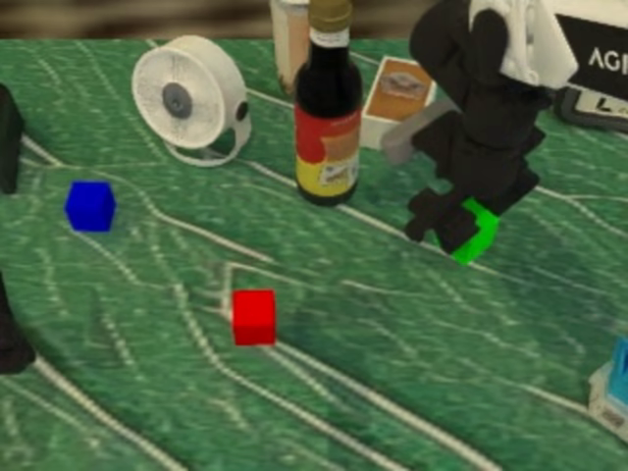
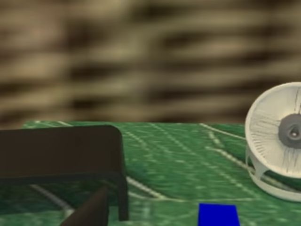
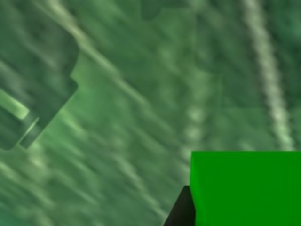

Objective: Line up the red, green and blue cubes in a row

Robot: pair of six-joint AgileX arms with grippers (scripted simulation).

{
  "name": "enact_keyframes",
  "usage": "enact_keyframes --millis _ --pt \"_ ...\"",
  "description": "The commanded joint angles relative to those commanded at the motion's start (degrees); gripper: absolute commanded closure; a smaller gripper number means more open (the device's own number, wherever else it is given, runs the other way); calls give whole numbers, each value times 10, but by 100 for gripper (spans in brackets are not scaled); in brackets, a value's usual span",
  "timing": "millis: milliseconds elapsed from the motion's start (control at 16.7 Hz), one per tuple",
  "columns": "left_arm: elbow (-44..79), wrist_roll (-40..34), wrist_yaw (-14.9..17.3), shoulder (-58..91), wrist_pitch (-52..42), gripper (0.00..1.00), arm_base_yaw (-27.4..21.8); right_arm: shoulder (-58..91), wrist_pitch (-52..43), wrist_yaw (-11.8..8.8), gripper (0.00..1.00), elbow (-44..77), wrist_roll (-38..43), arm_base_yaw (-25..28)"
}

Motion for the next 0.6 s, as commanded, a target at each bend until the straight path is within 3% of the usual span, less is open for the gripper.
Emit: enact_keyframes --millis 300,600 --pt "0 0 0 0 0 0 0 4 0 0 100 2 9 0" --pt "0 0 0 0 0 0 0 21 -20 2 100 36 127 41"
